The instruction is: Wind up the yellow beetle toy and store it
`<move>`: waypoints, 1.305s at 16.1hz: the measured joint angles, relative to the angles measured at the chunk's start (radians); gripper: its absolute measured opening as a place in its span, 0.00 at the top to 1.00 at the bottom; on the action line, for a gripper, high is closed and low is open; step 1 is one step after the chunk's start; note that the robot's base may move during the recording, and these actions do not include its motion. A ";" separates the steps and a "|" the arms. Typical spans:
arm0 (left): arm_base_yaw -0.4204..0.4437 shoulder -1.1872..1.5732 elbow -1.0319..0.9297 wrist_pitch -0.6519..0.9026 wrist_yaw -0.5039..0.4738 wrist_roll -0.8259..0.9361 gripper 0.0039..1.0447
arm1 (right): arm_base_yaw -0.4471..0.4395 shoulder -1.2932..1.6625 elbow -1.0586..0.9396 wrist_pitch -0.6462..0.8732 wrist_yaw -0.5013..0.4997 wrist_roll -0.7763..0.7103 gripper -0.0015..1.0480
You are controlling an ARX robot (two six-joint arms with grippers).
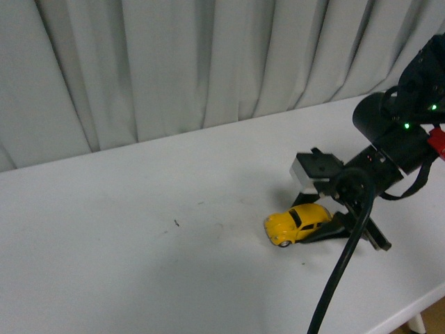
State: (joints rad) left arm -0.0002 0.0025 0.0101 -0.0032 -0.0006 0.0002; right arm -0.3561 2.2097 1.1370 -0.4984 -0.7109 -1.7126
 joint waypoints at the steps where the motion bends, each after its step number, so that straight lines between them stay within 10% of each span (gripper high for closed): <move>1: 0.000 0.000 0.000 0.000 -0.002 0.000 0.06 | -0.005 0.002 0.001 0.001 0.002 0.014 0.34; 3: 0.000 0.000 0.000 0.000 0.000 0.000 0.06 | -0.011 0.000 0.010 0.008 0.008 0.034 0.06; 21: 0.000 0.000 0.000 0.000 0.000 0.000 0.06 | 0.009 -0.135 0.077 0.067 -0.004 0.111 0.06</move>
State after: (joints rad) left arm -0.0002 0.0025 0.0101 -0.0036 -0.0006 0.0002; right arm -0.3473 2.0743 1.2140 -0.4316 -0.7151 -1.6016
